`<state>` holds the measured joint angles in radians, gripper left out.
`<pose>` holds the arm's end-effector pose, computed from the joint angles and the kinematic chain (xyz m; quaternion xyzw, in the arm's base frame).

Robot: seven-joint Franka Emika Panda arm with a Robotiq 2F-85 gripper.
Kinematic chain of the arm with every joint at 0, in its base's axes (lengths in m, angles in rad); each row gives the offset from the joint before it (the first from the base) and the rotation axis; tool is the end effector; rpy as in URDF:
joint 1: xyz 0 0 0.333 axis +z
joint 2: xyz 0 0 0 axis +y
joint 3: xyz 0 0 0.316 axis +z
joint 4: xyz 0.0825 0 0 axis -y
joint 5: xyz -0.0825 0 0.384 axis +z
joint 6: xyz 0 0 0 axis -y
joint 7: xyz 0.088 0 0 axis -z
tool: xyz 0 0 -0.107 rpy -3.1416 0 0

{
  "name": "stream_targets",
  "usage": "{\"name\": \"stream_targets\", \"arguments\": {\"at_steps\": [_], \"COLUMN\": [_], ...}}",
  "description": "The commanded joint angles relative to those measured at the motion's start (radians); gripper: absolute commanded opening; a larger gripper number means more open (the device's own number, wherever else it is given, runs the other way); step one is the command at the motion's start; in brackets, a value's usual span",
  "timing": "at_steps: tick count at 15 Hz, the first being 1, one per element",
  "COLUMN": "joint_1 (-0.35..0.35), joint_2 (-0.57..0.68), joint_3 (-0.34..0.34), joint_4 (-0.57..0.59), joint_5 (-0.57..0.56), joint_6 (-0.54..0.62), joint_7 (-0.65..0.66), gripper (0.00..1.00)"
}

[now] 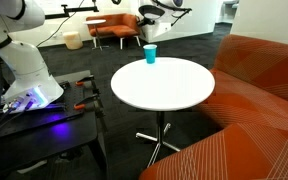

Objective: Put the pen inside the light blue cup

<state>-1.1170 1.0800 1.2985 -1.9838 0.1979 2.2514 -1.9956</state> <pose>0.5963 0.0566 0.2744 -0.4890 -0.6723 -0.4066 0.3788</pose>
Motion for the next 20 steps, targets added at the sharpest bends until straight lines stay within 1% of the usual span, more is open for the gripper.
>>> {"name": "stream_targets", "arguments": {"at_steps": [1,5,8,20], "joint_1": [0.071,0.109,0.132,0.179], "joint_2": [-0.017,0.003,0.003,-0.001], "joint_3": [-0.053,-0.076,-0.09,-0.173], "joint_4": [0.047,0.064,0.066,0.059], "joint_5": [0.059,0.155,0.2,0.238], "joint_6": [0.032,0.116,0.16,0.177], "joint_7": [-0.007,-0.001,0.001,-0.008], "gripper": [0.03,0.03,0.03,0.03]}}
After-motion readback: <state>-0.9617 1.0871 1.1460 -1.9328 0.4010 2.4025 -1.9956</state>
